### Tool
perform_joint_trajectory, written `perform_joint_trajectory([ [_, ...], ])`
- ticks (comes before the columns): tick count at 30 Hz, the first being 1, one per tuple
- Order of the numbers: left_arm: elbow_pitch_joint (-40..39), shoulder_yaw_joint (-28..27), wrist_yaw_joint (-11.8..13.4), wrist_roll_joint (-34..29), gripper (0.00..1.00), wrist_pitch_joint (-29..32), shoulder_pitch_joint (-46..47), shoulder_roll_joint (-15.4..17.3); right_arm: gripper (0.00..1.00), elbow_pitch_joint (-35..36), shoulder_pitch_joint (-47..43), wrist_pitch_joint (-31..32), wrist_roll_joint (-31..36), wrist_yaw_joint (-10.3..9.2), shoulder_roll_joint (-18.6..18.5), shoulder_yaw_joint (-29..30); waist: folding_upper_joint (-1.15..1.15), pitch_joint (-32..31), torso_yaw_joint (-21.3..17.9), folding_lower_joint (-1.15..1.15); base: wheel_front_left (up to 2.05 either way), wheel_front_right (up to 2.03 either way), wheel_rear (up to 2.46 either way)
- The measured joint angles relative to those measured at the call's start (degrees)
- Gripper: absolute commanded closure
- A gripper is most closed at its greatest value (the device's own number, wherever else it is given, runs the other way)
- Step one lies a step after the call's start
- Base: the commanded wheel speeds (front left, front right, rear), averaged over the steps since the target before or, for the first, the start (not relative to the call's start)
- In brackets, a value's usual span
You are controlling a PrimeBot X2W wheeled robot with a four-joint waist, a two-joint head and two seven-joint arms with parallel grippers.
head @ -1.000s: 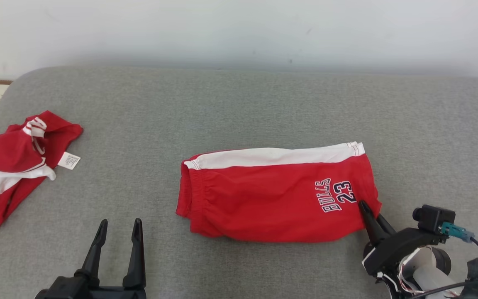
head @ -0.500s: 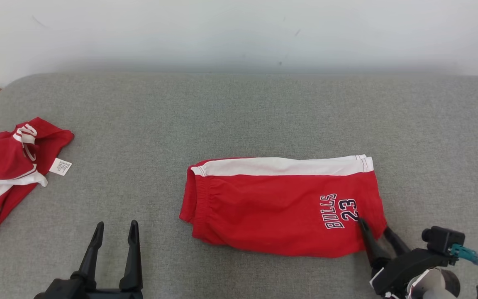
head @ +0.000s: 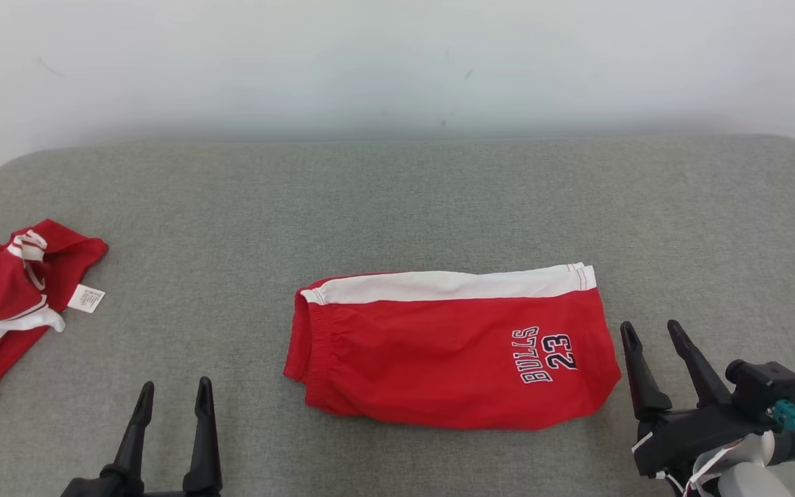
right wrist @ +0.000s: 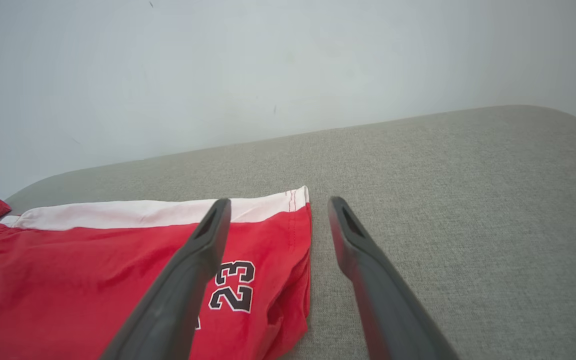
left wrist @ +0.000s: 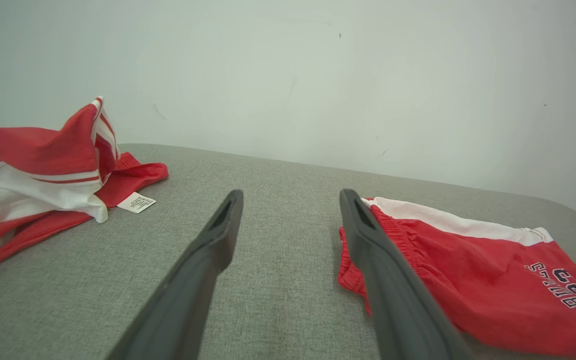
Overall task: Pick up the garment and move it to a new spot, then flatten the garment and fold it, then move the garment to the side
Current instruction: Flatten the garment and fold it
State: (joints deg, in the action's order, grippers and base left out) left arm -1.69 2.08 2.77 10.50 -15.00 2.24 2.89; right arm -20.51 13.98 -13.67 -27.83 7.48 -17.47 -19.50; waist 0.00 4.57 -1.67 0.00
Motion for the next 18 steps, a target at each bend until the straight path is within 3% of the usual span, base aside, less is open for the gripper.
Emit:
perform_joint_trajectory([
  [7, -0.5, -1.0, 0.3, -0.1, 0.00, 0.0, -1.1, 0.0, 0.00, 6.8, -3.9, -1.1, 8.3, 0.00, 2.0, 3.8, 0.00, -1.0, -1.7, 0.00, 0.00, 0.00, 0.00],
  [18, -0.6, -2.0, 0.3, -2.1, 0.00, 0.0, -2.3, 0.0, 0.00, 14.2, -11.2, -1.3, 14.8, 0.00, 5.5, 8.5, 0.00, -3.2, -3.3, 0.00, 0.00, 0.00, 0.00],
])
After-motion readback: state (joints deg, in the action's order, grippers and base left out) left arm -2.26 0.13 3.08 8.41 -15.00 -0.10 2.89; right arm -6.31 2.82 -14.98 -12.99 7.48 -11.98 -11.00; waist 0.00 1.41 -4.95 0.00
